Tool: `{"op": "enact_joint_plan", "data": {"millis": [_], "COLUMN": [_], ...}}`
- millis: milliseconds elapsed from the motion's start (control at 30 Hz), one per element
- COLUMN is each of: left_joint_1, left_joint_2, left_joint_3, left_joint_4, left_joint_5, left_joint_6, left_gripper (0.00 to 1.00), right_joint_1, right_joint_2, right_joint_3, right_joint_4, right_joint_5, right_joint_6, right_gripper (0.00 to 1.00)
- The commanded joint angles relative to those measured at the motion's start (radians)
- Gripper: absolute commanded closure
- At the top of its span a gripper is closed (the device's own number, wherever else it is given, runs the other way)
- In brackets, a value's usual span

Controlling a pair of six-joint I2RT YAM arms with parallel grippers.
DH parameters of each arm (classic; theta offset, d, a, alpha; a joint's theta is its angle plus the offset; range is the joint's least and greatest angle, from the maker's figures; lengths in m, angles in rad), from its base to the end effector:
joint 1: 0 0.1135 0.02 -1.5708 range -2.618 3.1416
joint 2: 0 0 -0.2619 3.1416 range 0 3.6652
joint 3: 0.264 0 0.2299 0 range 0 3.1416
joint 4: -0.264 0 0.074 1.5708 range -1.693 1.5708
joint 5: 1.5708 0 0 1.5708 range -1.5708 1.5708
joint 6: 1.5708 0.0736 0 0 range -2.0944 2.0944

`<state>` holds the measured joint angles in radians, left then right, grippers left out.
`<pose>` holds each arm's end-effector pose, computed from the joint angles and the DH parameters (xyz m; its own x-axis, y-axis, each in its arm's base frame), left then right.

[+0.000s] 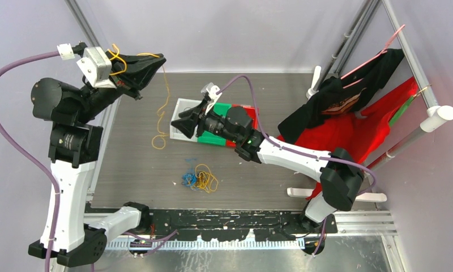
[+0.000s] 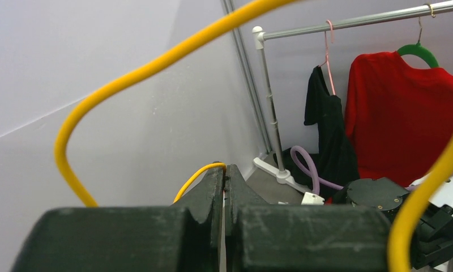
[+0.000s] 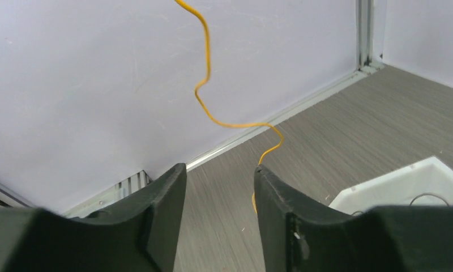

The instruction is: Untangle the cables

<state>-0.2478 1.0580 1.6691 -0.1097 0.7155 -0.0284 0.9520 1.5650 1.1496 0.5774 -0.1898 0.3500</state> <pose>0.1360 -0.0842 0.5805 0.4447 -0.1346 -0.8855 0.7557 0.5870 0.2903 0.2150 0.3258 0.3643 -0.2234 0.2667 -0.9375 -0.8850 0.3476 0.3098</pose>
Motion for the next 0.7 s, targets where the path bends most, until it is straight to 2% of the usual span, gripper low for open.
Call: {"op": "enact_joint_plan", "data": {"millis": [0, 67, 167, 333, 433, 500, 633, 667], "left_joint_1": [-0.001, -0.002, -0.001, -0.001, -0.002, -0.002, -0.002, -0.002], "left_joint_2": [-0.004, -0.003, 0.0, 0.007, 0.009, 0.011, 0.002, -0.003], "left_joint_3": [0.025, 0.035, 0.046, 0.064, 0.074, 0.082, 0.074, 0.065], "left_joint_4": [0.015, 0.011, 0.005, 0.003, -0.001, -0.006, -0.015, -0.018], "left_joint_5": [-0.002, 0.001, 0.009, 0.018, 0.02, 0.021, 0.026, 0.024], "left_joint_6": [-0.039, -0.029, -0.018, -0.013, -0.007, -0.007, -0.007, -0.007], "left_gripper": [1.0, 1.0, 1.0, 1.0, 1.0, 1.0, 1.0, 1.0], "right_joint_1": [0.002, 0.002, 0.003, 0.002, 0.004, 0.003, -0.003, -0.007], "right_joint_2": [0.001, -0.002, 0.003, 0.027, 0.043, 0.043, 0.018, 0.008], "right_joint_3": [0.015, 0.0, 0.002, 0.04, 0.062, 0.066, 0.044, 0.038], "right_joint_4": [0.122, 0.144, 0.154, 0.131, 0.108, 0.094, 0.101, 0.1], "right_joint_5": [-0.074, -0.107, -0.159, -0.213, -0.218, -0.192, -0.096, -0.074], "right_joint_6": [0.009, -0.004, -0.013, -0.014, -0.012, -0.02, -0.015, -0.006], "right_gripper": [0.41, 0.35, 0.31, 0.33, 0.38, 0.53, 0.93, 0.98]}}
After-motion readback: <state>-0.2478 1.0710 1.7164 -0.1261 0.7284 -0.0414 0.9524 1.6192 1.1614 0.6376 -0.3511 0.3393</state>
